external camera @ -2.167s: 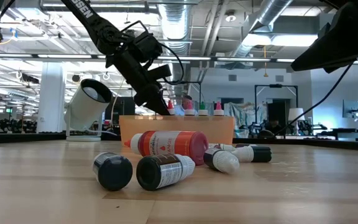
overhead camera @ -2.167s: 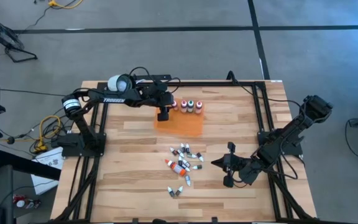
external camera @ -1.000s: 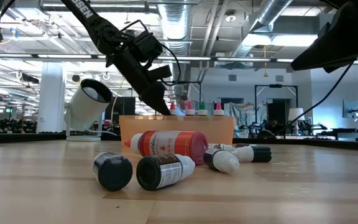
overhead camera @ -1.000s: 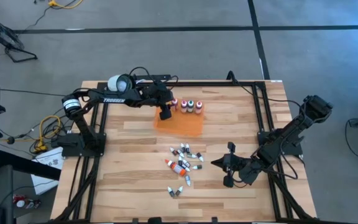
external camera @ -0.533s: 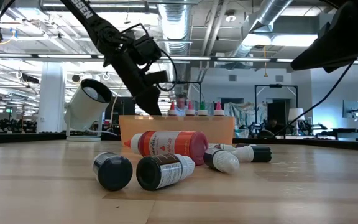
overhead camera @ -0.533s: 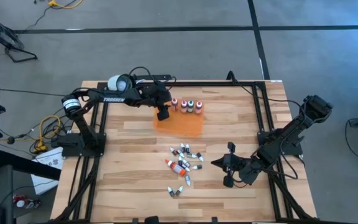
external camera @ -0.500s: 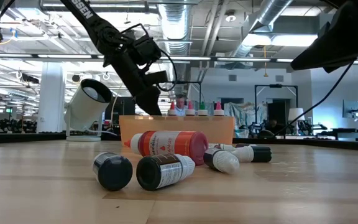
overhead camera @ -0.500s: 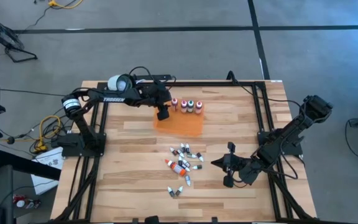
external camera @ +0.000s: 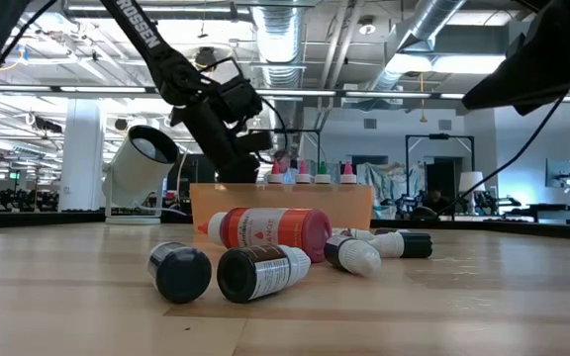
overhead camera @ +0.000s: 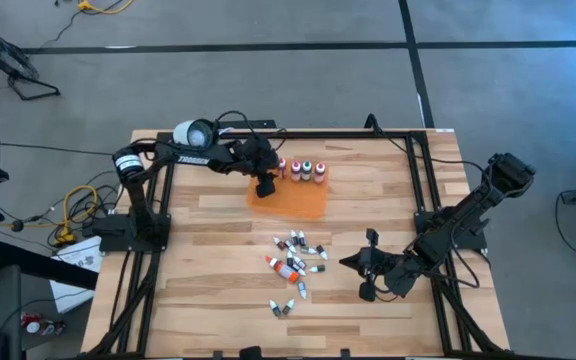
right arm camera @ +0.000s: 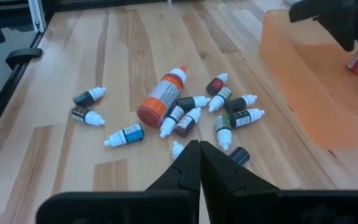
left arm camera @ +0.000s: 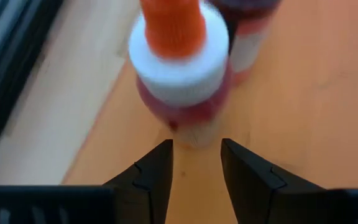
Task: Pick & Place food coloring
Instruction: Put the big orange food coloring bottle into the orange bin, then adjust the orange bin
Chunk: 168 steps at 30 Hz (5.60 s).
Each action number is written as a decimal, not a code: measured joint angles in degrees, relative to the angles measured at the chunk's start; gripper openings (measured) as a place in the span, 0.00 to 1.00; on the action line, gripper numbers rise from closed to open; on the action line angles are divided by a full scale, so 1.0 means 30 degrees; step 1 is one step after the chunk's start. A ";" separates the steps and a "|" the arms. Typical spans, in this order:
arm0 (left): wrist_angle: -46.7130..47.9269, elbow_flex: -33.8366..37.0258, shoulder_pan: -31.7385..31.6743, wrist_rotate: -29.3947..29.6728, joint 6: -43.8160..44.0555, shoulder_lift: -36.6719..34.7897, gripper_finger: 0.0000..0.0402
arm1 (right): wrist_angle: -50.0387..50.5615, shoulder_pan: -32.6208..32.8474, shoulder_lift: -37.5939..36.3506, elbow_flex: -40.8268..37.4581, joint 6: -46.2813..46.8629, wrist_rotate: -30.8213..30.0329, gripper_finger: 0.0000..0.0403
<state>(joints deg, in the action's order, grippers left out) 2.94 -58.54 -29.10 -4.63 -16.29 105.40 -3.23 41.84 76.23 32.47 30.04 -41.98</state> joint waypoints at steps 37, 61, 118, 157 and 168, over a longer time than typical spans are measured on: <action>0.3485 0.0036 0.0045 0.1270 0.0640 0.0067 0.31 | 0.0053 -0.0524 0.0000 0.0000 0.0168 0.0502 0.00; 0.2360 0.0029 0.0357 0.0708 0.1187 0.0067 0.31 | 0.0053 -0.0524 0.0000 0.0000 0.0153 0.0502 0.00; 0.9665 0.4309 0.0518 0.0132 0.0324 -0.8851 0.31 | -0.0146 -0.0830 0.0000 0.0000 0.0000 0.0514 0.00; 0.7738 0.4903 0.2025 -0.0727 0.1172 -0.8843 0.31 | -0.0231 -0.0874 0.0000 0.0000 0.0022 0.0553 0.00; 0.7656 0.4903 0.2076 -0.1026 0.1202 -0.8843 0.31 | -0.0224 -0.0874 0.0000 0.0000 0.0015 0.0553 0.00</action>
<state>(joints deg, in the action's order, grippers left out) 25.91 -43.83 -22.87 -7.71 -12.69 78.87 -3.90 39.22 76.23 32.47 30.09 -40.32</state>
